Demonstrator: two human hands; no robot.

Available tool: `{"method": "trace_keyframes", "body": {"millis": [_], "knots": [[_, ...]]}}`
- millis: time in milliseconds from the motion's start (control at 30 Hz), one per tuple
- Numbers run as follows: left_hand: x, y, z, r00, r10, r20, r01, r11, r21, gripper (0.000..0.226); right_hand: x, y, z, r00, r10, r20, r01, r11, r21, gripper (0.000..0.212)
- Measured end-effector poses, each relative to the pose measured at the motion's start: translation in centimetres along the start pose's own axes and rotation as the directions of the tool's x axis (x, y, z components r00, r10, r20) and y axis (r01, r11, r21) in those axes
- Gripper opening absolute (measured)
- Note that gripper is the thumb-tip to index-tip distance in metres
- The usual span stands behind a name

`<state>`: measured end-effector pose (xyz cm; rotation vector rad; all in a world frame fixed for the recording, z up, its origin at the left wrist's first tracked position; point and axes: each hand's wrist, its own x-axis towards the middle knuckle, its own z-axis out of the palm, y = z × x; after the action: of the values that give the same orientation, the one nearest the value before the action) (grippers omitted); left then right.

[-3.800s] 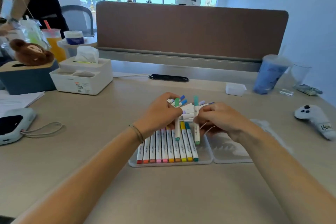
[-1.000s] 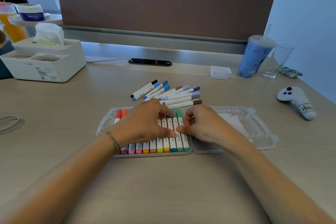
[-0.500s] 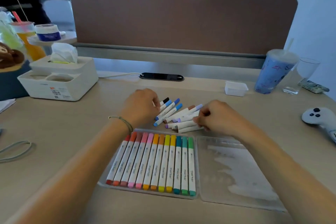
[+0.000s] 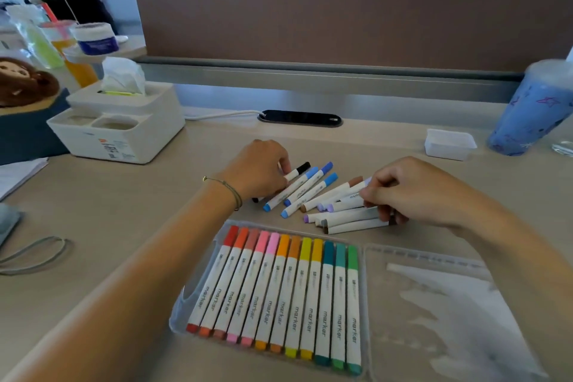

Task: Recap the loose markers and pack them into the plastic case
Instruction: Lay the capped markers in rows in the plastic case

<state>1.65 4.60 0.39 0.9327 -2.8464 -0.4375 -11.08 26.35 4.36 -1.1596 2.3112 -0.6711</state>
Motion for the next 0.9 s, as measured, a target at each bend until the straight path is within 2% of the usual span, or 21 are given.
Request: {"method": "trace_keyframes", "body": {"millis": [100, 233, 400, 567, 800, 900], "knots": [[-0.6, 0.3, 0.1, 0.999, 0.04, 0.01, -0.041, 0.997, 0.07, 0.022, -0.3, 0.1, -0.2, 1.0, 0.015, 0.005, -0.015, 1.0, 0.001, 0.026], [-0.8, 0.2, -0.2, 0.999, 0.042, 0.009, -0.043, 0.998, 0.052, 0.027, -0.4, 0.9, -0.9, 0.999, 0.027, 0.031, -0.029, 0.997, 0.073, 0.026], [-0.5, 0.1, -0.9, 0.998, -0.002, 0.067, 0.005, 0.998, -0.056, 0.035, 0.0, 1.9, -2.3, 0.999, 0.03, 0.026, -0.033, 0.989, 0.147, 0.027], [-0.6, 0.9, -1.0, 1.0, -0.02, -0.011, 0.017, 0.972, -0.232, 0.019, 0.5, 3.6, -3.5, 0.994, 0.099, -0.039, -0.091, 0.98, 0.179, 0.027], [-2.6, 5.7, 1.3, 0.974, 0.229, 0.008, -0.218, 0.937, -0.273, 0.006, 0.8, 5.0, -3.7, 0.989, 0.139, -0.06, -0.13, 0.983, 0.131, 0.027], [-3.1, 6.8, 2.4, 0.955, 0.292, 0.056, -0.273, 0.937, -0.219, 0.005, 0.9, 5.2, -3.8, 0.987, 0.151, -0.056, -0.144, 0.984, 0.109, 0.025]]}}
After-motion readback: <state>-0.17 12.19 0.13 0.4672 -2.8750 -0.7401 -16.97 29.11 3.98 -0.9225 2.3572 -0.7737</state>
